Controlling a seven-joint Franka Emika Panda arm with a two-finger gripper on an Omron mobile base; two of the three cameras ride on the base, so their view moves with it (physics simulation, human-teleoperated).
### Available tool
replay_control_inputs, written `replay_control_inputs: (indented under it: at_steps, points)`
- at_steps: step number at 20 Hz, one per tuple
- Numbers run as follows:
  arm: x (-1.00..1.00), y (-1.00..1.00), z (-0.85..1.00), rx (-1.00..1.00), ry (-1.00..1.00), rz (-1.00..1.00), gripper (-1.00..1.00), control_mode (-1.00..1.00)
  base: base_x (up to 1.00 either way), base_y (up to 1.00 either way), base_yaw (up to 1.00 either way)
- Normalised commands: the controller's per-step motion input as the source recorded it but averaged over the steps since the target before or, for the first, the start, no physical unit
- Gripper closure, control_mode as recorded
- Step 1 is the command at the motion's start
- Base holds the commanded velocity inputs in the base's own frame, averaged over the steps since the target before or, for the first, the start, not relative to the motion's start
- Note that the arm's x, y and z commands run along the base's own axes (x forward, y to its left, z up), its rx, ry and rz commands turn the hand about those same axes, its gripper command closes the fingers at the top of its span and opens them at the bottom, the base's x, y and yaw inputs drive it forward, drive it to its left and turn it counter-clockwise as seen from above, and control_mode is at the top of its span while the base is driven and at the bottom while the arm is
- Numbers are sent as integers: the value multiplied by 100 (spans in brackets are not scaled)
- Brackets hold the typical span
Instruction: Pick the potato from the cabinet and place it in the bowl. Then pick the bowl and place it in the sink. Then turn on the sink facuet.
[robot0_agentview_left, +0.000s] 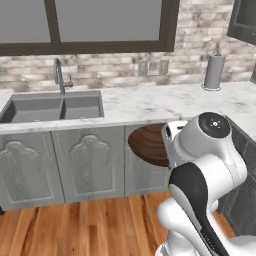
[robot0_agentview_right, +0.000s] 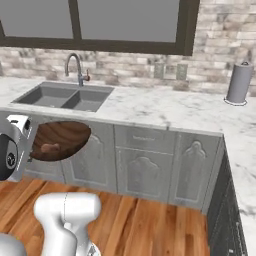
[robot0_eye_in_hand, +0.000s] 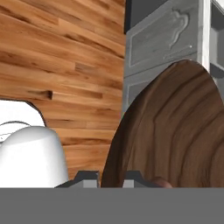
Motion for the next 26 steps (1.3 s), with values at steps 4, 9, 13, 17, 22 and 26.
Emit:
replay_control_inputs:
  at_steps: [4,9,13,17,22,26]
  points:
    - [0,0,0,0,0,0,100,100,100,32,-2]
    - [0,0,0,0,0,0,100,100,91,44,-4]
    - [0,0,0,0,0,0,100,100,84,37,-3]
    - [0,0,0,0,0,0,100,100,48,45,-5]
    - [0,0,0,0,0,0,100,100,2,54,-7]
    - [0,0,0,0,0,0,100,100,26,46,-11]
